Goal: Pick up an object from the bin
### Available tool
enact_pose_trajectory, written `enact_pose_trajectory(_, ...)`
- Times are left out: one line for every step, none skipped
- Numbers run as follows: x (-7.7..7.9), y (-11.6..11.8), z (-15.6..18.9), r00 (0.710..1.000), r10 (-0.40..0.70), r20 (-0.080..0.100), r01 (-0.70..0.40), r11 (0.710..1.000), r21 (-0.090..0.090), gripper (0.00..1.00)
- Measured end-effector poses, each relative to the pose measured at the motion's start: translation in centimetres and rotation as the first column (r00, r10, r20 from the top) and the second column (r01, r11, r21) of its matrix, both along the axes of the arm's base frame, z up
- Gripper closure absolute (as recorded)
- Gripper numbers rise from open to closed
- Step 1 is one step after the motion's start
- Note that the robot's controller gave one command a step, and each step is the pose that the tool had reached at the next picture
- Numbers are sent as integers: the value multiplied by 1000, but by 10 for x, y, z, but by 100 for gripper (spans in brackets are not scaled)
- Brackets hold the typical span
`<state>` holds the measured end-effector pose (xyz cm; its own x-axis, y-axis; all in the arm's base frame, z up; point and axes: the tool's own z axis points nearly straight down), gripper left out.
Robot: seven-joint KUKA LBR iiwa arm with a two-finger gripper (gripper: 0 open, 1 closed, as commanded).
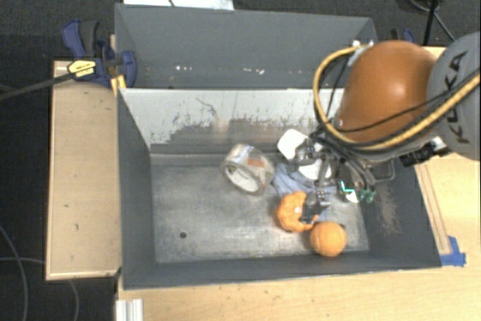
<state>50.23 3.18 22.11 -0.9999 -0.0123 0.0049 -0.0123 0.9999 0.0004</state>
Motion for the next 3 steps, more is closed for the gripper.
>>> enact_pose_trajectory(2, 0, 3, 1000, -1, 8, 1, 1000, 0, 0)
enact_pose_trajectory(5, -2, -24, 998, 65, 14, -65, 998, 0, 0)
enact_pose_trajectory(5, -26, -42, 998, 56, 5, -56, 998, 1, 0)
